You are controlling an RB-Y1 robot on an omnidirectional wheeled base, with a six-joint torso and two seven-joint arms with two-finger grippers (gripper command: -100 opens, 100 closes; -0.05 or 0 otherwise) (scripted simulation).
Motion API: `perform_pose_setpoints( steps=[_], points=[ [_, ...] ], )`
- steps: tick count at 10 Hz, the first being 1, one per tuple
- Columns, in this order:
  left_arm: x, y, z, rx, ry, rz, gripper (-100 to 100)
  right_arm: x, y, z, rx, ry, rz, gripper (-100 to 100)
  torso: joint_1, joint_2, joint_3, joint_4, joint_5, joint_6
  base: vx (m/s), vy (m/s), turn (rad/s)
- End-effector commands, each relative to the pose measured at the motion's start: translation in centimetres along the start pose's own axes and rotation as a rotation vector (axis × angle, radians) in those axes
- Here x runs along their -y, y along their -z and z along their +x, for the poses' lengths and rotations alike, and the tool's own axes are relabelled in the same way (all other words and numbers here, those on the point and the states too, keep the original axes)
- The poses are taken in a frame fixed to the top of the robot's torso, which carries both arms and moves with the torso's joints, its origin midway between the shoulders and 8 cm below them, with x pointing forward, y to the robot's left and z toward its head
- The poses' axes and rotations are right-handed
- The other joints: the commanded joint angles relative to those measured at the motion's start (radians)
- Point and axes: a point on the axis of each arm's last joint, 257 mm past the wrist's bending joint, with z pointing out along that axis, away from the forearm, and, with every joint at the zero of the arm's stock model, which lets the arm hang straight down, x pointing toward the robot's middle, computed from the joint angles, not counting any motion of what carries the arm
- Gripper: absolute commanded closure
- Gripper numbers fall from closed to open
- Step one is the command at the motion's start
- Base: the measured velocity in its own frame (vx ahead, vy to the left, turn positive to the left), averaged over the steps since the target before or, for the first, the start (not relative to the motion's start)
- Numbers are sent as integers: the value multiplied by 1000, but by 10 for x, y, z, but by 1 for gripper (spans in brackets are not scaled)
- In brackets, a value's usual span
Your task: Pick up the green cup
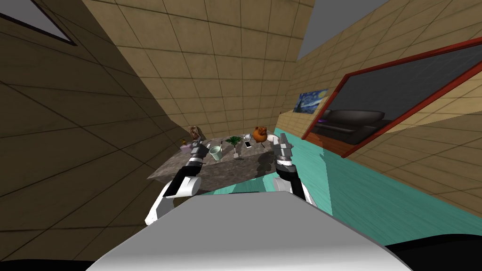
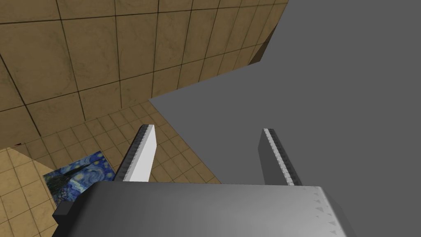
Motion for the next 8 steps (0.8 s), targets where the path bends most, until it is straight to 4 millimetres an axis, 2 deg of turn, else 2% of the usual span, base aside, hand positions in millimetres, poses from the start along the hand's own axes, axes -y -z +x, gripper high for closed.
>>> perform_pose_setpoints(
  steps=[1, 3, 4, 8],
  points=[
    [-6, 0, -2, 7, 2, -26, -100, 0, 0, 0, 0, 0, 0, 0, 0, 0, 0, 0, 0, 0, -5, 15, -4],
    [-11, -2, -5, 16, 17, -67, -100, 0, 0, 0, 0, 0, 0, 0, 0, 0, 0, 0, 0, 0, -11, 32, 29],
    [-8, -6, -7, 16, 33, -74, -100, 0, 0, 0, 0, 0, 0, 0, 0, 0, 0, 0, 0, 0, -16, 36, 28],
    [-21, -7, -13, 39, 49, -145, -100, 0, 0, 0, 0, 0, 0, 0, 0, 0, 0, 0, 0, 0, -11, 24, 16]
  ],
)
